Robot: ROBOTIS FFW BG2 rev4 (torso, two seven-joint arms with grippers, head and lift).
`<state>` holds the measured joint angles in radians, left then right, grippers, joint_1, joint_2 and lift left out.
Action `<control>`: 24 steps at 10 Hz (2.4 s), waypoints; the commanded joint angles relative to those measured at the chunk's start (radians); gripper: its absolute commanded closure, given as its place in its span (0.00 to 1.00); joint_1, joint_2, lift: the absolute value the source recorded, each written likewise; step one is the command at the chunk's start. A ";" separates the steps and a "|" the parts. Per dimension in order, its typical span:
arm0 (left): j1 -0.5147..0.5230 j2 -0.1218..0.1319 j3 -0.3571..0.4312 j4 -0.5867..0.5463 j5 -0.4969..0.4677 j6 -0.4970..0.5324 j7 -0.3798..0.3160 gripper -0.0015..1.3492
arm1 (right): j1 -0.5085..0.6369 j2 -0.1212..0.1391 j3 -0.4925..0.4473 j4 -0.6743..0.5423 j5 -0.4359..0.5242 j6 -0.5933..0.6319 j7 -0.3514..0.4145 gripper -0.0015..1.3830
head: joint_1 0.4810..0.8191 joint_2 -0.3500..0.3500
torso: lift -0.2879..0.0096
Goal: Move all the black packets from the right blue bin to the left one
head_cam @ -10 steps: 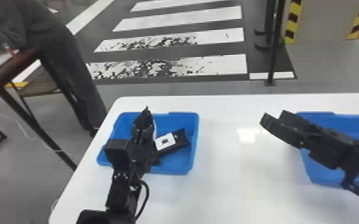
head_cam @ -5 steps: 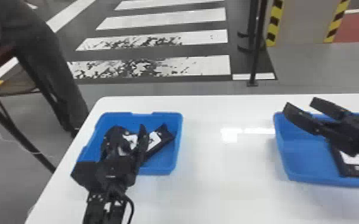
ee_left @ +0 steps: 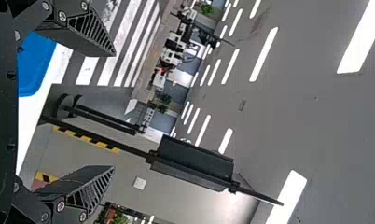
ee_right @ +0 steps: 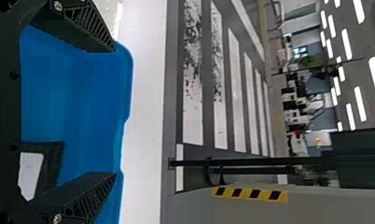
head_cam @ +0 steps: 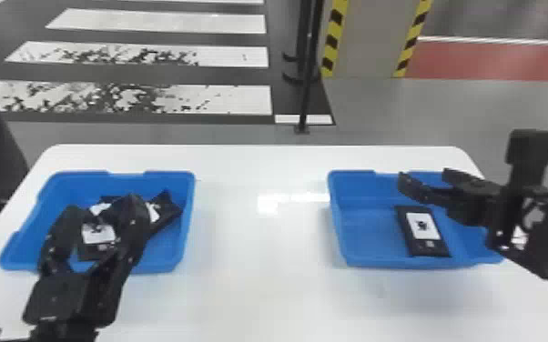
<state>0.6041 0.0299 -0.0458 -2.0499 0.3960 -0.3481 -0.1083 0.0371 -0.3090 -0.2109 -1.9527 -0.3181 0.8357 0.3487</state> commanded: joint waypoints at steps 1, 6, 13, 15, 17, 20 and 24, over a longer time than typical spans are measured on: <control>0.029 -0.007 -0.010 -0.013 0.003 0.049 -0.011 0.14 | -0.030 -0.002 0.002 -0.012 0.075 0.180 -0.031 0.06 | 0.63 0.36 | 0.50; 0.017 -0.004 -0.014 -0.013 -0.001 0.061 -0.036 0.14 | -0.150 -0.002 0.071 0.155 0.131 0.394 -0.096 0.06 | 0.63 0.26 | 0.50; 0.005 -0.002 -0.012 -0.013 0.001 0.068 -0.045 0.14 | -0.194 -0.002 0.113 0.265 0.143 0.411 -0.117 0.12 | 0.63 0.24 | 0.50; 0.005 -0.002 -0.012 -0.013 0.001 0.071 -0.047 0.14 | -0.202 -0.002 0.121 0.312 0.131 0.332 -0.100 0.29 | 0.63 0.25 | 0.50; 0.005 -0.002 -0.010 -0.013 0.001 0.073 -0.048 0.14 | -0.189 0.005 0.127 0.295 0.123 0.303 -0.099 0.84 | 0.63 0.26 | 0.50; 0.007 -0.001 -0.008 -0.013 0.001 0.071 -0.050 0.14 | -0.153 0.011 0.113 0.280 0.087 0.259 -0.114 0.85 | 0.63 0.28 | 0.50; 0.007 0.002 -0.018 -0.013 0.005 0.051 -0.051 0.14 | -0.047 0.016 0.101 0.067 0.013 0.173 -0.088 0.85 | 0.63 0.32 | 0.50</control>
<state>0.6109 0.0321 -0.0630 -2.0629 0.3993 -0.2975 -0.1595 -0.0232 -0.2930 -0.1081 -1.8515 -0.2984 1.0296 0.2601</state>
